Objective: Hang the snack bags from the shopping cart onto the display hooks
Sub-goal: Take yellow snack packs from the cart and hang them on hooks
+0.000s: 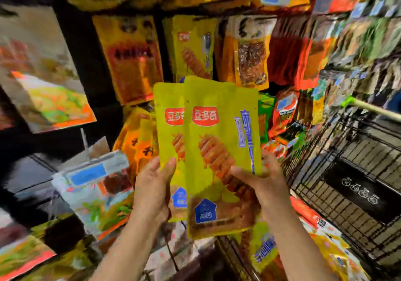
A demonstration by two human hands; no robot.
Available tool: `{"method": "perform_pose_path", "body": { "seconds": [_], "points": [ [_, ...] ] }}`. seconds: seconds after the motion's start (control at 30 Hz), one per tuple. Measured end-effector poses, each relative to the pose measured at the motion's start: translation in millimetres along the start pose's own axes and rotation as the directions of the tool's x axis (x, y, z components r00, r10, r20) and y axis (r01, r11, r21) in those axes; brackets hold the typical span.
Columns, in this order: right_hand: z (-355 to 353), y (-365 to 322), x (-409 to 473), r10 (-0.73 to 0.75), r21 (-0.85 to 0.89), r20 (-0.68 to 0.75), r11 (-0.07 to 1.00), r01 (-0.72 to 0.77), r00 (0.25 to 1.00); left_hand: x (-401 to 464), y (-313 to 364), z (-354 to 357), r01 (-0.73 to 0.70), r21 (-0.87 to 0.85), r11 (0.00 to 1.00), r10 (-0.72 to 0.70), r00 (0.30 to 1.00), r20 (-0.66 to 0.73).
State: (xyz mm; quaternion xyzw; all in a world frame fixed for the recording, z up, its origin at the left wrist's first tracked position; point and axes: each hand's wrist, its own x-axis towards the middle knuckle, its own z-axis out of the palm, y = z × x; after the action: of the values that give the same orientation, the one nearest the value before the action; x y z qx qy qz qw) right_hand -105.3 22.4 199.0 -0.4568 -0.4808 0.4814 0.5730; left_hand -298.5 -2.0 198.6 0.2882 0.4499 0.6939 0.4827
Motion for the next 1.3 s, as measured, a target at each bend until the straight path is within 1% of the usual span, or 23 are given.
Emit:
{"method": "perform_pose_path", "body": {
  "seconds": [0.07,0.13,0.23,0.33,0.47,0.63,0.73,0.9,1.13,1.3],
  "points": [
    [8.2,-8.0,6.8,0.002,0.044,0.043,0.999,-0.003,0.999,-3.1,14.1,-1.2,-0.040,-0.048,0.998,0.040,0.999,-0.016],
    [13.1,-16.3,11.9,-0.010,0.069,0.071,0.998,0.005,0.997,-3.5,24.1,-0.3,-0.067,-0.058,0.996,0.066,0.998,-0.019],
    [12.7,-32.6,18.1,-0.011,0.143,0.053,0.990,0.003,0.999,-2.0,36.3,4.8,-0.095,-0.066,0.993,0.093,0.995,-0.029],
    [3.3,-46.2,27.3,-0.017,0.199,0.039,0.980,0.009,0.999,1.5,43.5,15.9,-0.111,-0.123,0.986,0.109,0.994,-0.021],
    [-13.8,-57.8,41.9,-0.046,0.190,0.031,0.981,0.040,0.998,9.2,46.2,33.6,-0.116,-0.141,0.983,0.112,0.993,-0.042],
    [-37.8,-63.3,77.2,-0.056,0.172,0.009,0.984,0.054,0.998,19.9,44.9,46.1,-0.159,-0.146,0.976,0.151,0.986,-0.068],
    [-45.4,-64.4,104.2,-0.065,0.164,0.029,0.985,0.059,0.997,27.5,41.9,48.5,-0.178,-0.138,0.974,0.165,0.981,-0.098],
    [-45.7,-76.5,152.2,-0.106,0.134,0.036,0.986,0.100,0.994,36.0,38.5,56.1,-0.160,-0.129,0.979,0.142,0.980,-0.138],
    [-48.6,-104.2,195.4,-0.182,0.109,0.017,0.978,0.179,0.983,45.9,37.3,59.7,-0.142,-0.110,0.984,0.125,0.981,-0.149],
    [-57.2,-110.9,201.0,-0.168,0.082,0.103,0.984,0.160,0.980,50.2,45.6,59.0,-0.189,-0.093,0.977,0.173,0.972,-0.161]
  ]
}}
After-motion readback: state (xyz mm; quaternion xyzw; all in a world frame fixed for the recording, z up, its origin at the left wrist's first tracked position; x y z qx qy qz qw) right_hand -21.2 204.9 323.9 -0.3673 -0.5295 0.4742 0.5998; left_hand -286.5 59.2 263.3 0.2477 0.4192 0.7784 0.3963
